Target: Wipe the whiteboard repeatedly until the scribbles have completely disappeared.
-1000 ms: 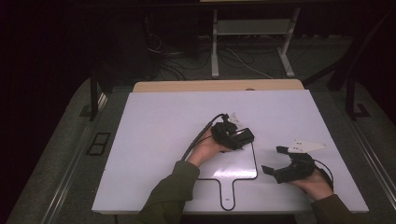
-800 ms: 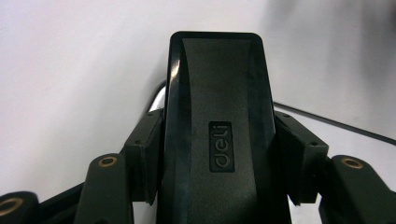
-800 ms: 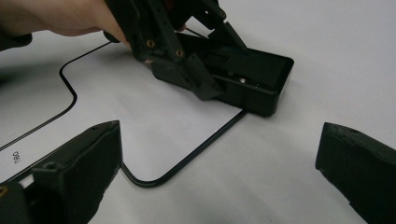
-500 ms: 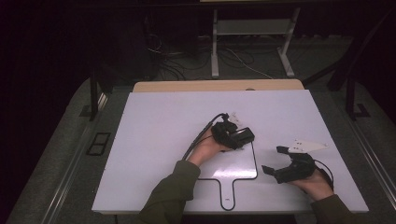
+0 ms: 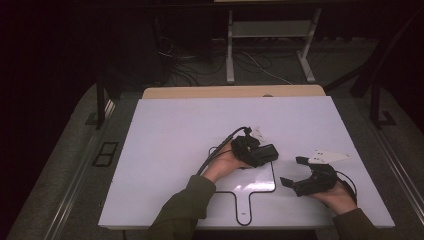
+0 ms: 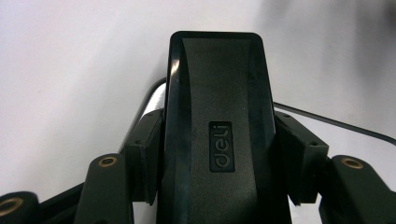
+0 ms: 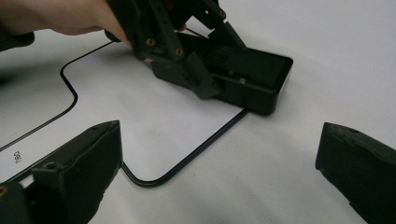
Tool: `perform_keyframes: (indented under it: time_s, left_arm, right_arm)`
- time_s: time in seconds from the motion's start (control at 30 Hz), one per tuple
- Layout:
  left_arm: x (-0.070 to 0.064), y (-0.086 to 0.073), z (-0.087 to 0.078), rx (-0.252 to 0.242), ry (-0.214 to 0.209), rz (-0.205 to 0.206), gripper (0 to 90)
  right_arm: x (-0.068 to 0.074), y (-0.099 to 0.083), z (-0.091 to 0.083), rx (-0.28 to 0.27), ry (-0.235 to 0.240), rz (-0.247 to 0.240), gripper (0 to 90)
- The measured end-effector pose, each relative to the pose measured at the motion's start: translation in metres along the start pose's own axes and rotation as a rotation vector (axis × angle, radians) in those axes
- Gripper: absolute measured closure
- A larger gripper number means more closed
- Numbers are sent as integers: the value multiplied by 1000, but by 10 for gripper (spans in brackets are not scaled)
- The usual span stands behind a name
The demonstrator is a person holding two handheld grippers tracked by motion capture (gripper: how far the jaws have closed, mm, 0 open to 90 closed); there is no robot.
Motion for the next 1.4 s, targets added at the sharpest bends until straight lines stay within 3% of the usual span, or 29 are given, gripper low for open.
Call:
perform_keyframes:
  time_s: [0.13, 0.23, 0.3, 0.43, 0.5, 0.6, 0.8, 0.83, 0.87, 0.93, 1.0, 1.03, 1.13, 1.17, 1.23, 1.3, 1.33, 1.4]
  left_arm:
    - [16, -6, -5, -55, 34, -97, 392]
    - [18, -8, -8, -7, 43, -48, 392]
    - [11, -5, -5, -19, 26, -47, 392]
    - [-7, 0, 0, 5, -18, 16, 392]
    - [-15, 3, 4, -7, -21, 16, 392]
    - [-9, 1, 1, 8, -27, 26, 392]
    - [17, -5, -4, -60, 39, -92, 392]
    - [20, -7, -6, -44, 33, -84, 392]
    - [19, -6, -5, -65, 38, -105, 392]
    - [16, -6, -5, -26, 47, -60, 392]
    - [10, -4, -4, -4, 18, -11, 392]
    - [3, -2, -1, -29, 11, -32, 392]
    - [-9, 3, 3, 9, -23, 41, 392]
    - [-12, 4, 4, 9, -26, 48, 392]
    - [-13, 6, 7, -12, -27, 29, 392]
    - [-6, 6, 7, -20, -8, 17, 392]
    - [-2, 6, 8, -40, 6, -12, 392]
    - [8, 5, 6, -30, 29, -14, 392]
  right_arm:
    - [-1, 0, -1, -2, -1, 2, 0]
    - [-1, 0, 0, 0, 1, 0, 0]
    - [0, 0, 0, 4, 2, 0, 0]
    - [0, 0, 1, 3, 2, 1, 0]
    - [0, 0, 1, 3, 2, 0, 0]
    - [0, 0, 1, 4, 3, 0, 0]
    - [-1, 0, 0, 0, 1, -1, 0]
    - [-1, 0, 0, 0, 1, -2, 0]
    - [-1, 0, 0, 0, 1, -2, 0]
    - [0, 0, 0, 3, 3, 0, 0]
    - [0, 0, 1, 5, 4, -2, 0]
    - [0, 0, 1, 4, 4, -2, 0]
    - [0, 0, 1, 3, 2, -2, 0]
    - [0, 0, 1, 4, 2, -3, 0]
    - [0, 0, 2, 6, 2, -5, 0]
    - [1, 0, 2, 6, 2, -6, 0]
    - [1, 0, 2, 6, 2, -6, 0]
    - [0, 0, 1, 5, 2, -5, 0]
Point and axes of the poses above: each handheld gripper's, and its own axes: z roughly forward along the jaws, y roughly out of its top, x roughly to its left, the point moved 4 cm from there along z, roughly forward along the jaws, and after that the axes turned 2 degrees about -y, right-handed, at the moved point
